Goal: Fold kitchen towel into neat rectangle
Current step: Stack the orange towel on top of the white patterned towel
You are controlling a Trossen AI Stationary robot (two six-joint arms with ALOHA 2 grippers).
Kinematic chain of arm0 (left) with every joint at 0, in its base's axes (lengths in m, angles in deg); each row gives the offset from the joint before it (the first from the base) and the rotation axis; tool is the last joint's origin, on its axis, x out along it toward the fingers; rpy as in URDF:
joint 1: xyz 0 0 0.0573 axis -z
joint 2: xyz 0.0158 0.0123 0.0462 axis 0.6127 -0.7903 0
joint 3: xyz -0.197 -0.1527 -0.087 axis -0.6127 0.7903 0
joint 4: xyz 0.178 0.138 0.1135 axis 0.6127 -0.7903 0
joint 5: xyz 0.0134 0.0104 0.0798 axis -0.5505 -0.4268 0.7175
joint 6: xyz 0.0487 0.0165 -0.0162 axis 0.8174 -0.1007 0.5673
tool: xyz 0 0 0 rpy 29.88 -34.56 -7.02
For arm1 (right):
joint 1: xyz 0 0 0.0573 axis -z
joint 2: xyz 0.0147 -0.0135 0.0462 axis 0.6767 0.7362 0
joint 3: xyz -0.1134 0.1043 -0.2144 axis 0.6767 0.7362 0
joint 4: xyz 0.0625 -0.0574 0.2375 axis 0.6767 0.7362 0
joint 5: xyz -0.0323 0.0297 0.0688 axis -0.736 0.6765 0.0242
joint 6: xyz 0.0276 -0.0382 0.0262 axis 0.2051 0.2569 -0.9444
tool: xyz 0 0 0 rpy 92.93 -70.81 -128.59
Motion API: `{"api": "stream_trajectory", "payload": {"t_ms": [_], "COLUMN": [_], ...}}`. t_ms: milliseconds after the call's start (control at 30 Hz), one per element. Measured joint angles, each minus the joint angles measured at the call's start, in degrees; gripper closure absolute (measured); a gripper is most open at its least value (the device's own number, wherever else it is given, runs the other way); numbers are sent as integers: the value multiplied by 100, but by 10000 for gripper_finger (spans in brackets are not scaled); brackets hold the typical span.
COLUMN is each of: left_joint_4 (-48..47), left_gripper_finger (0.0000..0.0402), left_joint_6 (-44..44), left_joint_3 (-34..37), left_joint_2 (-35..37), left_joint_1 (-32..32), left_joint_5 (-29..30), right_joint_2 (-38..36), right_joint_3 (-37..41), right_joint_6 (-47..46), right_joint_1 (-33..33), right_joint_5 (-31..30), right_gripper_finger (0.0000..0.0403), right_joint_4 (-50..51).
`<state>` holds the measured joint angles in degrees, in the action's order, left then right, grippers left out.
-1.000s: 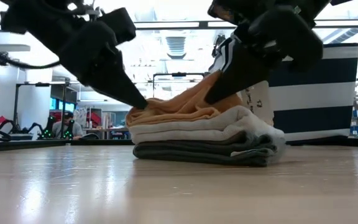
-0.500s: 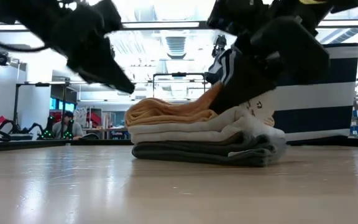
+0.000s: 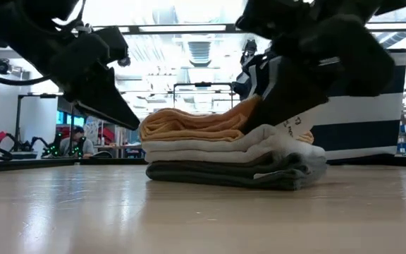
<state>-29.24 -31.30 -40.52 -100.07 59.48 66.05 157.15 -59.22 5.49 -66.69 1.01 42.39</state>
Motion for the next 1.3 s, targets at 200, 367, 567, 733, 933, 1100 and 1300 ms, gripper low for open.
{"api": "stream_trajectory", "payload": {"t_ms": [200,367,567,733,933,1100,1300], "left_joint_4": [-21,-2,363,562,577,586,617], "left_gripper_finger": [262,258,260,261,261,258,262], "left_joint_6": [-72,-523,-764,-620,-594,-594,-564], "left_joint_3": [-6,92,388,426,431,431,431], "left_joint_2": [-2,-5,-9,-9,-9,-11,-11], "left_joint_1": [138,344,349,349,347,345,349], "left_joint_5": [-2,-6,-4,12,25,29,36], "right_joint_2": [39,200,385,391,399,399,371], "right_joint_3": [0,0,-4,-4,-2,-1,0], "right_joint_6": [422,610,681,393,251,163,164], "right_joint_1": [0,46,48,48,54,86,96], "right_joint_5": [319,327,165,13,-10,-270,-372], "right_gripper_finger": [243,244,247,261,314,381,387], "right_joint_4": [-55,-189,-543,-608,-965,-985,-967]}}
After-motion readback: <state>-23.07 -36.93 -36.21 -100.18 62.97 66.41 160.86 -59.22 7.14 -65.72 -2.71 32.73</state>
